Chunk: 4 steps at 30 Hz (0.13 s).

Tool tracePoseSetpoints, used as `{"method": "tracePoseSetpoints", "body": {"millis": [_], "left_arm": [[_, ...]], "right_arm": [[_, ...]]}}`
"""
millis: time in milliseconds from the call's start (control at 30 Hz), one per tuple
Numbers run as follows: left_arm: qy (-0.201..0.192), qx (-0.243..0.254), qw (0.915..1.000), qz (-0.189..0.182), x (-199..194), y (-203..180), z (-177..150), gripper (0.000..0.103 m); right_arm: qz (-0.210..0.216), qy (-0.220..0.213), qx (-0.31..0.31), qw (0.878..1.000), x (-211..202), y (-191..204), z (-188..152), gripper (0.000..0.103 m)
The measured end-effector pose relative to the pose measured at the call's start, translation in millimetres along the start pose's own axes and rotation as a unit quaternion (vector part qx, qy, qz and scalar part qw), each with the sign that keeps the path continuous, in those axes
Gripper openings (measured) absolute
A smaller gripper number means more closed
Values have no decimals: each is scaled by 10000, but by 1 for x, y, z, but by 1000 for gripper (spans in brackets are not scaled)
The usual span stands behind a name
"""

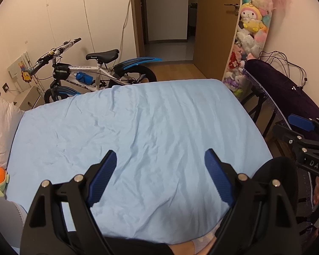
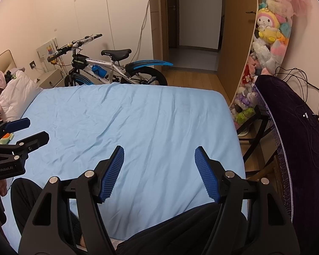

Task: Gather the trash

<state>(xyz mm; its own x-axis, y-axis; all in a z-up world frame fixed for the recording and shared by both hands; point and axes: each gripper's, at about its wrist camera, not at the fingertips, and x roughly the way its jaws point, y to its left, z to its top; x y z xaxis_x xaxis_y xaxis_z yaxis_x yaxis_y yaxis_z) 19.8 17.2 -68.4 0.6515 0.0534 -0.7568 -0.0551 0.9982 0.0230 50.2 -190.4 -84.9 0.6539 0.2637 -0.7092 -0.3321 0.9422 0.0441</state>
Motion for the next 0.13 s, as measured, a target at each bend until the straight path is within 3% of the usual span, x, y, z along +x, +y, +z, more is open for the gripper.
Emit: {"method": "tracePoseSetpoints", "body": {"millis": [133], "left_arm": [[37, -63, 10000, -27, 0, 2, 0, 85]], "right_arm": [[0, 2, 2, 10000, 0, 0, 0, 67]]}}
